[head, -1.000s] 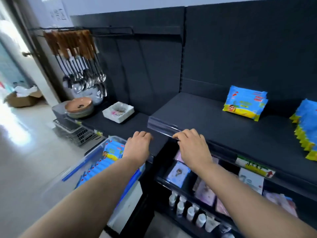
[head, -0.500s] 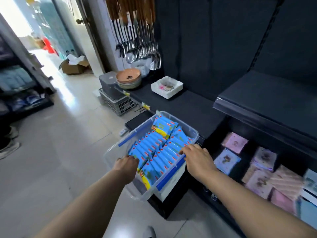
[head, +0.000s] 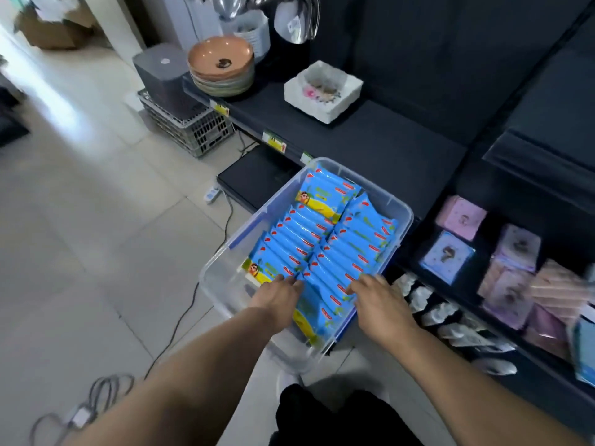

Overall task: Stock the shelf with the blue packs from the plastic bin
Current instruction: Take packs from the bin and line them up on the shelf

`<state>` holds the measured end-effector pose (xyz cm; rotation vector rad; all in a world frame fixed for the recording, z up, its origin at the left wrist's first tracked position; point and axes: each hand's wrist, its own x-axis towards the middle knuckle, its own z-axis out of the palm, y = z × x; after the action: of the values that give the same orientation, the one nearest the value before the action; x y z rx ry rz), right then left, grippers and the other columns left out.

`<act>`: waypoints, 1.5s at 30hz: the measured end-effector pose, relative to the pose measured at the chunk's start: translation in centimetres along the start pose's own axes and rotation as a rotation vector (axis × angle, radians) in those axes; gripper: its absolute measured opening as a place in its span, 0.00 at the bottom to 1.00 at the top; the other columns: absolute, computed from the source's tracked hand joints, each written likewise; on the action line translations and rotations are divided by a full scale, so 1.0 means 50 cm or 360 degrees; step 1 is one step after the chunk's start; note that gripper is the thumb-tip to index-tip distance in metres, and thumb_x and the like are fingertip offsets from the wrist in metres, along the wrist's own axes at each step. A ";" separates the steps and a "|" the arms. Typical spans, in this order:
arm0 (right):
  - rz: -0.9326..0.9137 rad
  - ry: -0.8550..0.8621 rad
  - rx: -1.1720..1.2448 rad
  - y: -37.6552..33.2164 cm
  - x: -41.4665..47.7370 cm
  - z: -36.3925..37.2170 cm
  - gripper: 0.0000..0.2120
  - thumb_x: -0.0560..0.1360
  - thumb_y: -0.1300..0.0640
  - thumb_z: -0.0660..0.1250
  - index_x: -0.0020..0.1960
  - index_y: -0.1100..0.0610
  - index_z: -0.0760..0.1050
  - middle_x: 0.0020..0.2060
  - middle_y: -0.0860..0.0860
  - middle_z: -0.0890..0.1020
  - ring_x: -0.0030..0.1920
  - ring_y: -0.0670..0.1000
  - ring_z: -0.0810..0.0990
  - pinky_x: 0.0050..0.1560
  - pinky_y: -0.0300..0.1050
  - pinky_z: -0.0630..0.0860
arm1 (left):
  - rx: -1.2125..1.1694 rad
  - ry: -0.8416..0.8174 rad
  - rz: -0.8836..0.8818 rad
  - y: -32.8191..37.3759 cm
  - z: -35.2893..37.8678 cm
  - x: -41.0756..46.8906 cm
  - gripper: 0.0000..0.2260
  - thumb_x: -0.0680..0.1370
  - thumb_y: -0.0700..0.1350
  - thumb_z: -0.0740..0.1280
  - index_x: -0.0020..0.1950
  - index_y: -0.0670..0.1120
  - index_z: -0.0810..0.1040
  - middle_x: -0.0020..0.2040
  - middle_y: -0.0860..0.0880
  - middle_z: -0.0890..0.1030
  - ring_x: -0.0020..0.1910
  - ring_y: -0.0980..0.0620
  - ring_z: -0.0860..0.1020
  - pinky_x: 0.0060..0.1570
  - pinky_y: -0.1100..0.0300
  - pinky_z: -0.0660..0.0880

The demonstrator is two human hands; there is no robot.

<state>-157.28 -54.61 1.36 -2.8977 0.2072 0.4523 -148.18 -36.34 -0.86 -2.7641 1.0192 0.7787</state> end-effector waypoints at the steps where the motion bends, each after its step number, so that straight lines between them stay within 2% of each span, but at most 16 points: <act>1: 0.0021 0.0002 -0.0004 -0.001 0.002 0.002 0.17 0.77 0.60 0.59 0.63 0.48 0.70 0.58 0.47 0.72 0.63 0.51 0.67 0.57 0.48 0.69 | 0.0054 0.0034 0.0069 0.002 0.003 0.010 0.23 0.76 0.36 0.61 0.70 0.47 0.65 0.67 0.47 0.70 0.65 0.45 0.68 0.58 0.50 0.71; 6: 0.0052 0.0026 0.0009 0.000 0.016 0.003 0.16 0.77 0.59 0.60 0.62 0.46 0.71 0.58 0.45 0.73 0.62 0.49 0.67 0.58 0.46 0.67 | 0.0311 0.0052 0.0336 0.017 0.010 0.051 0.23 0.77 0.37 0.61 0.72 0.46 0.65 0.70 0.47 0.68 0.68 0.45 0.65 0.64 0.50 0.67; 15: -0.0039 -0.0062 0.0098 0.026 0.051 -0.011 0.15 0.76 0.61 0.60 0.60 0.47 0.74 0.56 0.46 0.77 0.60 0.50 0.71 0.58 0.44 0.69 | 0.0515 -0.0005 0.0289 0.037 0.030 0.077 0.15 0.80 0.44 0.58 0.66 0.48 0.72 0.66 0.46 0.68 0.67 0.44 0.63 0.62 0.49 0.63; 20: -0.0049 -0.0120 0.0036 0.033 0.078 -0.024 0.15 0.76 0.61 0.59 0.59 0.46 0.73 0.53 0.46 0.81 0.56 0.50 0.76 0.55 0.45 0.67 | 0.0575 -0.0131 0.0335 0.030 0.033 0.078 0.17 0.81 0.42 0.55 0.71 0.45 0.67 0.70 0.44 0.68 0.72 0.44 0.59 0.66 0.48 0.60; 22: -0.0055 -0.0150 0.0051 0.033 0.092 -0.030 0.15 0.77 0.61 0.59 0.59 0.47 0.73 0.54 0.46 0.80 0.56 0.51 0.77 0.56 0.47 0.66 | 0.0579 -0.0139 0.0313 0.021 0.028 0.071 0.17 0.81 0.41 0.55 0.70 0.45 0.68 0.69 0.44 0.70 0.71 0.43 0.62 0.65 0.48 0.61; 26: -0.0088 -0.0264 0.0067 0.025 0.118 -0.026 0.15 0.77 0.61 0.59 0.61 0.48 0.72 0.55 0.48 0.80 0.56 0.52 0.77 0.57 0.49 0.66 | 0.0436 -0.0097 0.0078 -0.015 0.017 0.040 0.12 0.79 0.43 0.58 0.60 0.48 0.76 0.60 0.49 0.75 0.64 0.45 0.68 0.58 0.50 0.65; 30: -0.0130 -0.0357 -0.0041 0.005 0.133 -0.012 0.16 0.77 0.61 0.60 0.63 0.51 0.69 0.56 0.49 0.79 0.57 0.53 0.76 0.57 0.51 0.68 | 0.0037 0.0035 -0.0240 -0.052 0.000 0.003 0.11 0.78 0.41 0.59 0.59 0.50 0.72 0.57 0.50 0.78 0.61 0.46 0.71 0.59 0.54 0.65; 35: -0.0147 -0.0508 -0.0241 -0.025 0.136 0.013 0.20 0.73 0.65 0.60 0.64 0.56 0.67 0.56 0.54 0.78 0.56 0.56 0.77 0.50 0.50 0.70 | -0.0193 0.0492 -0.0530 -0.087 -0.011 -0.040 0.08 0.78 0.43 0.60 0.57 0.50 0.71 0.54 0.49 0.80 0.56 0.46 0.75 0.61 0.55 0.65; 41: -0.0036 -0.0593 -0.0467 -0.060 0.157 0.049 0.15 0.74 0.63 0.61 0.60 0.57 0.69 0.56 0.53 0.79 0.56 0.55 0.77 0.44 0.45 0.68 | -0.0338 0.0640 -0.0594 -0.098 -0.027 -0.051 0.09 0.79 0.47 0.61 0.59 0.50 0.72 0.51 0.49 0.81 0.48 0.45 0.78 0.47 0.56 0.68; 45: 0.0122 -0.0506 -0.0506 -0.082 0.176 0.071 0.15 0.75 0.58 0.64 0.61 0.58 0.70 0.54 0.52 0.80 0.54 0.53 0.79 0.44 0.44 0.68 | -0.0400 0.0680 -0.0547 -0.097 -0.024 -0.056 0.10 0.78 0.47 0.63 0.58 0.50 0.72 0.50 0.49 0.81 0.49 0.46 0.78 0.42 0.58 0.62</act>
<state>-149.31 -50.81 -3.98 -3.0679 0.2131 1.0344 -146.42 -31.28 1.13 -3.2826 0.4812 0.2896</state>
